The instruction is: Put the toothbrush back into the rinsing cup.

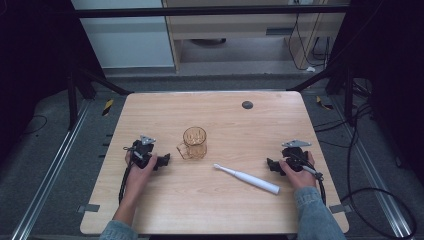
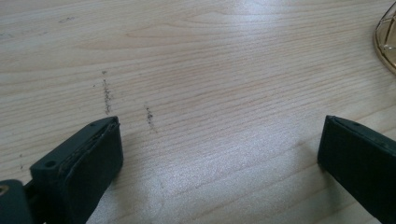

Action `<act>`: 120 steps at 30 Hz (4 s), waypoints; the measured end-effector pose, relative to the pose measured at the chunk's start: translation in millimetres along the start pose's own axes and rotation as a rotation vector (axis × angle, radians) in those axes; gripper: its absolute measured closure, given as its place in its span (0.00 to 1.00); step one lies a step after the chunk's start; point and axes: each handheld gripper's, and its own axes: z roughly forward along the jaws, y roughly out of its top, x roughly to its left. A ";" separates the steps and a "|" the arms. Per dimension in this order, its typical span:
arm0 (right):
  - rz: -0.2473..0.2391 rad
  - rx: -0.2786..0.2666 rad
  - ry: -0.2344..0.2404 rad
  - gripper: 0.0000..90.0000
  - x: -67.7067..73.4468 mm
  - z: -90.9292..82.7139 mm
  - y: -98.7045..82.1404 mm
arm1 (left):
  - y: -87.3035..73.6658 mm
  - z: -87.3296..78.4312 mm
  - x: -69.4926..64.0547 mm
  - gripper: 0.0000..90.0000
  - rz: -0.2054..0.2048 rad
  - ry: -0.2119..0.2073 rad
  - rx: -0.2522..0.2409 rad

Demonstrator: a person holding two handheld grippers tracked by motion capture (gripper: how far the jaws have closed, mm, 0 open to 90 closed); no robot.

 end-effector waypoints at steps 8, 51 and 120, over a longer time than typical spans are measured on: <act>-0.009 -0.005 -0.003 0.08 -1.4 -6.4 -0.6 | -1.2 -1.2 -0.6 0.00 -0.004 0.007 -0.002; -0.386 0.210 0.194 0.37 57.2 -93.6 22.7 | 0.3 0.3 0.9 0.00 -0.008 0.005 0.002; -0.565 0.425 0.321 0.58 132.1 -21.7 56.9 | 1.8 1.9 2.2 0.00 -0.006 0.005 0.001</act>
